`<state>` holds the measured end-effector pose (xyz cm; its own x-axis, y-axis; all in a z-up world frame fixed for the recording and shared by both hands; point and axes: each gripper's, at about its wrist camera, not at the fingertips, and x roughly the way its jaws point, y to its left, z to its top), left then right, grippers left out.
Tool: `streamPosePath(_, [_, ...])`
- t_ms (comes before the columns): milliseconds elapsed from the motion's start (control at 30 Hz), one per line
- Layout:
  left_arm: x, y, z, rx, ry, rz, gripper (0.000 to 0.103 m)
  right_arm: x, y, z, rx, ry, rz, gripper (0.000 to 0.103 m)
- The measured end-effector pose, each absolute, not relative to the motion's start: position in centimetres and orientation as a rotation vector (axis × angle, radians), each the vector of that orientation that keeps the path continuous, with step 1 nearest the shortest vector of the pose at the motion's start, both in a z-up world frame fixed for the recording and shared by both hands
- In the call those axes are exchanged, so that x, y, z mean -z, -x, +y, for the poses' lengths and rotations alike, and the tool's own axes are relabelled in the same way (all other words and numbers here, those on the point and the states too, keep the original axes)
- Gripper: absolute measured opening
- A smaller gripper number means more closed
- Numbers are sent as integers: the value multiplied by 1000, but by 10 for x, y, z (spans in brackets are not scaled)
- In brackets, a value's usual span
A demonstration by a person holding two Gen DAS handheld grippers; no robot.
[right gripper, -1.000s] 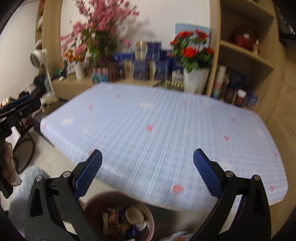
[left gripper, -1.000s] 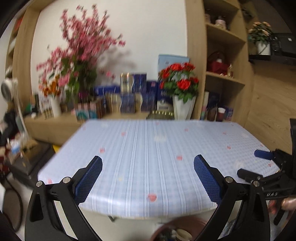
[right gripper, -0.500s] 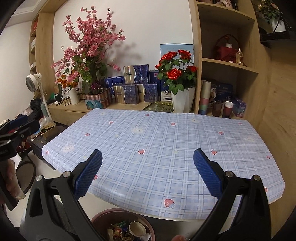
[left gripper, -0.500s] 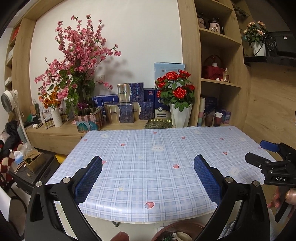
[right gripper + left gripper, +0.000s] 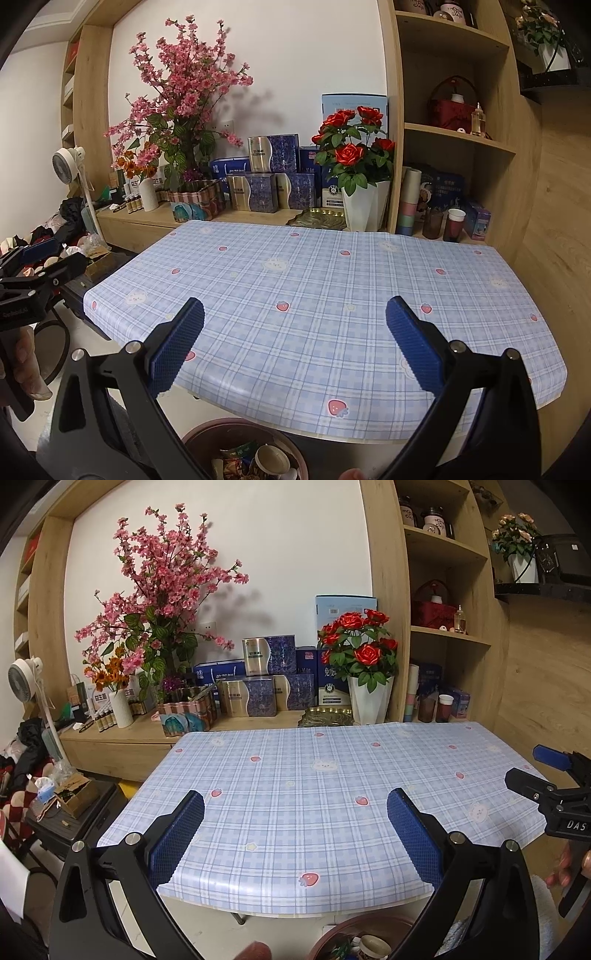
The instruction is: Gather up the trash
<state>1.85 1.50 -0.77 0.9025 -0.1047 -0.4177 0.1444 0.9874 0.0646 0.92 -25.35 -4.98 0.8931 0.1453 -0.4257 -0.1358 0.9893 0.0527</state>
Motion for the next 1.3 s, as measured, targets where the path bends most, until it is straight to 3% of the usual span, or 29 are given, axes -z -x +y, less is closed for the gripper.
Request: streamPosePath(1300, [13,-19,22,121,-111,441,97,52,-11,-249,-153,-15,446,97])
